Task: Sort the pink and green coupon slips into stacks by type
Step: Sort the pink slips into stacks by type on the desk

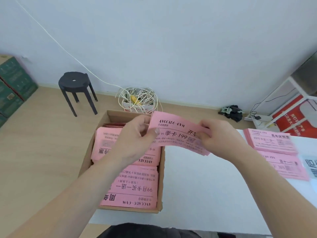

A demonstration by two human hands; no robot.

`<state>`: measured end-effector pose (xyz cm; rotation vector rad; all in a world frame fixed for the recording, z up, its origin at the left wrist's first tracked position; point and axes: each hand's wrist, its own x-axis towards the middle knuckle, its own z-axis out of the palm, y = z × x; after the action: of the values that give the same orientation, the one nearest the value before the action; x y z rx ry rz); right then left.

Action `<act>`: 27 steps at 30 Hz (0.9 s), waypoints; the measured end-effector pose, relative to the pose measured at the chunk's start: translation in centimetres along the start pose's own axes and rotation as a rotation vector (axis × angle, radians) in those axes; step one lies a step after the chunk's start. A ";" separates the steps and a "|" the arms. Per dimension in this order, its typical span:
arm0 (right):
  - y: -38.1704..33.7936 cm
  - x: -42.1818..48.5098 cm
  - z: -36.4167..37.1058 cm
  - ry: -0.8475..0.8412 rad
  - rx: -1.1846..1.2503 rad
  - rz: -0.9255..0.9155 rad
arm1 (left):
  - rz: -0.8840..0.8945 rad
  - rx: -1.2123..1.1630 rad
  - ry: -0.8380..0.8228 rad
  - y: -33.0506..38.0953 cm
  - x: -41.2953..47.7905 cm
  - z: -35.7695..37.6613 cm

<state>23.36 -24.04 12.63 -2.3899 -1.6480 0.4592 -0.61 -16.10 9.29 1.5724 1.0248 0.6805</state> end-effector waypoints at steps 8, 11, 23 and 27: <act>12.1 -3.1 1.9 0.201 -0.086 0.022 | 0.049 0.247 -0.061 -2.7 0.8 11.8; 15.8 -5.2 5.0 0.302 0.141 0.090 | 0.031 0.330 -0.029 -4.2 0.2 14.9; 20.4 -5.8 8.9 0.167 0.805 0.329 | -0.087 0.349 0.068 -6.1 -0.1 17.8; 19.8 -4.8 8.6 0.205 0.795 0.335 | -0.140 0.288 0.066 -6.3 0.3 18.2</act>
<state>35.86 -35.71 -1.38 -1.9876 -0.7554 0.7260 13.32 -24.14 -1.32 1.7134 1.3148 0.5076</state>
